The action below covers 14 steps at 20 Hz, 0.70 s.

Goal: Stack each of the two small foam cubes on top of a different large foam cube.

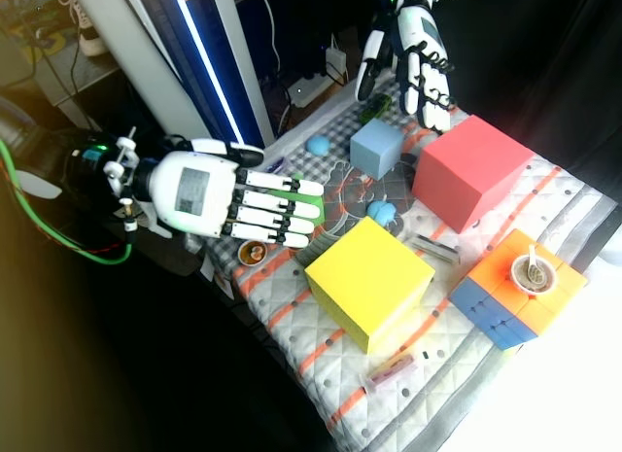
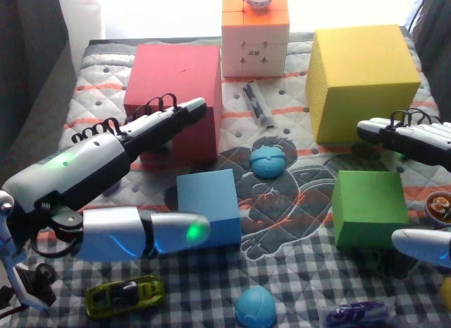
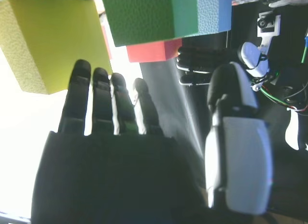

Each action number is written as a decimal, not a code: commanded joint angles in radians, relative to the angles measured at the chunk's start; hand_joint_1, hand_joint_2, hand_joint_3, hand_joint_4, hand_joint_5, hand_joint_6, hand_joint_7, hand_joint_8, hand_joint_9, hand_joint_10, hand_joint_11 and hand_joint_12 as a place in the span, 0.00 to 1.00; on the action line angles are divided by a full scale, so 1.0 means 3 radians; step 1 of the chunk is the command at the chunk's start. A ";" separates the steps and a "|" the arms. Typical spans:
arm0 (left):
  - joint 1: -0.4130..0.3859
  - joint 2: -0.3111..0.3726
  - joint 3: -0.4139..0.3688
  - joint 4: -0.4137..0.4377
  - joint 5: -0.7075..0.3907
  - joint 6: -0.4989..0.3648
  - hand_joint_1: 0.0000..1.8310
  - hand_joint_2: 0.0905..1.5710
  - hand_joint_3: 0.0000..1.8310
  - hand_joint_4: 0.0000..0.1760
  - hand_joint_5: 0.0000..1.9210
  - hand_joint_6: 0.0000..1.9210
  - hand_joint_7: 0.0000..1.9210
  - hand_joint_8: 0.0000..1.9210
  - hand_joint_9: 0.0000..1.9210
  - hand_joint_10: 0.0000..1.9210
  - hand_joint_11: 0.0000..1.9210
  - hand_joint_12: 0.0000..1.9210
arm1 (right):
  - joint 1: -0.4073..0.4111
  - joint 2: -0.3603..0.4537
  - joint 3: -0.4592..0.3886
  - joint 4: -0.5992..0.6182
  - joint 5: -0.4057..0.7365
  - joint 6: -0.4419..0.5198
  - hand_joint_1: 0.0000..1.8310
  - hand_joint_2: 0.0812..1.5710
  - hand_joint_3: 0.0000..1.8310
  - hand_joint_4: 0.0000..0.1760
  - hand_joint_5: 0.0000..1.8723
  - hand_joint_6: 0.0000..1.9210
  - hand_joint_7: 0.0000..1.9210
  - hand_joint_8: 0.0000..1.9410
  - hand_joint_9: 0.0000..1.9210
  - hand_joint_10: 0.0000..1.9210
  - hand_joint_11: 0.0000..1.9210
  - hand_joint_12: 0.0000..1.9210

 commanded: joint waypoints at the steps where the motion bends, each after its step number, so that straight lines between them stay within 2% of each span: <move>1: -0.0041 -0.0019 0.0014 0.0032 -0.0379 -0.0021 0.28 0.68 0.02 0.49 0.00 0.00 0.00 0.00 0.00 0.00 0.00 0.59 | 0.0045 0.0004 0.0014 0.0022 0.0383 0.0016 0.32 0.67 0.03 0.00 0.00 0.00 0.01 0.01 0.00 0.18 0.00 0.73; 2: -0.0041 -0.0020 0.0014 0.0032 -0.0373 -0.0021 0.29 0.68 0.02 0.44 0.00 0.00 0.00 0.00 0.00 0.00 0.00 0.59 | 0.0045 0.0001 0.0014 0.0022 0.0380 0.0016 0.33 0.67 0.01 0.00 0.00 0.00 0.01 0.01 0.00 0.18 0.00 0.76; 5: -0.0042 -0.0030 0.0020 0.0032 -0.0347 -0.0019 0.31 0.68 0.01 0.36 0.00 0.00 0.00 0.00 0.01 0.01 0.00 0.56 | 0.0045 -0.0003 0.0018 0.0022 0.0370 0.0016 0.33 0.67 0.01 0.00 0.00 0.00 0.01 0.01 0.00 0.20 0.00 0.78; 6: -0.0046 -0.0043 0.0027 0.0032 -0.0324 -0.0019 0.31 0.68 0.00 0.36 0.00 0.00 0.00 0.00 0.01 0.01 0.00 0.54 | 0.0046 -0.0009 0.0023 0.0022 0.0360 0.0016 0.32 0.67 0.00 0.00 0.00 0.00 0.02 0.01 0.00 0.22 0.00 0.83; 7: -0.0053 -0.0060 0.0037 0.0032 -0.0292 -0.0019 0.32 0.68 0.00 0.41 0.00 0.00 0.00 0.00 0.01 0.01 0.00 0.49 | 0.0047 -0.0025 0.0033 0.0022 0.0336 0.0016 0.32 0.67 0.00 0.00 0.00 0.00 0.01 0.00 0.00 0.18 0.00 0.84; 9: -0.0072 -0.0108 0.0063 0.0028 -0.0215 -0.0019 0.32 0.67 0.00 0.41 0.00 0.00 0.00 0.00 0.01 0.01 0.00 0.48 | 0.0051 -0.0062 0.0060 0.0029 0.0296 0.0016 0.36 0.66 0.00 0.00 0.00 0.00 0.00 0.00 0.00 0.13 0.00 0.77; 10: -0.0091 -0.0150 0.0095 0.0014 -0.0146 -0.0019 0.33 0.67 0.00 0.34 0.00 0.00 0.00 0.00 0.02 0.01 0.00 0.52 | 0.0074 -0.0113 0.0101 0.0046 0.0226 0.0016 0.35 0.66 0.00 0.00 0.00 0.00 0.01 0.00 0.00 0.14 0.00 0.69; 11: -0.0099 -0.0169 0.0111 0.0002 -0.0114 -0.0018 0.33 0.67 0.00 0.30 0.00 0.00 0.01 0.00 0.02 0.01 0.00 0.57 | 0.0083 -0.0132 0.0117 0.0049 0.0196 0.0016 0.35 0.66 0.00 0.00 0.00 0.00 0.01 0.00 0.00 0.15 0.00 0.67; 13: -0.0126 -0.0240 0.0158 -0.0055 -0.0009 0.0032 0.34 0.67 0.00 0.37 0.00 0.00 0.01 0.00 0.02 0.01 0.00 0.55 | 0.0129 -0.0194 0.0165 0.0050 0.0086 0.0016 0.34 0.66 0.00 0.00 0.00 0.00 0.02 0.01 0.00 0.19 0.00 0.68; 14: -0.0142 -0.0275 0.0162 -0.0118 0.0051 0.0147 0.35 0.67 0.00 0.41 0.00 0.00 0.01 0.00 0.03 0.02 0.00 0.58 | 0.0150 -0.0228 0.0192 0.0051 0.0032 0.0016 0.34 0.65 0.00 0.00 0.00 0.00 0.02 0.01 0.00 0.21 0.00 0.68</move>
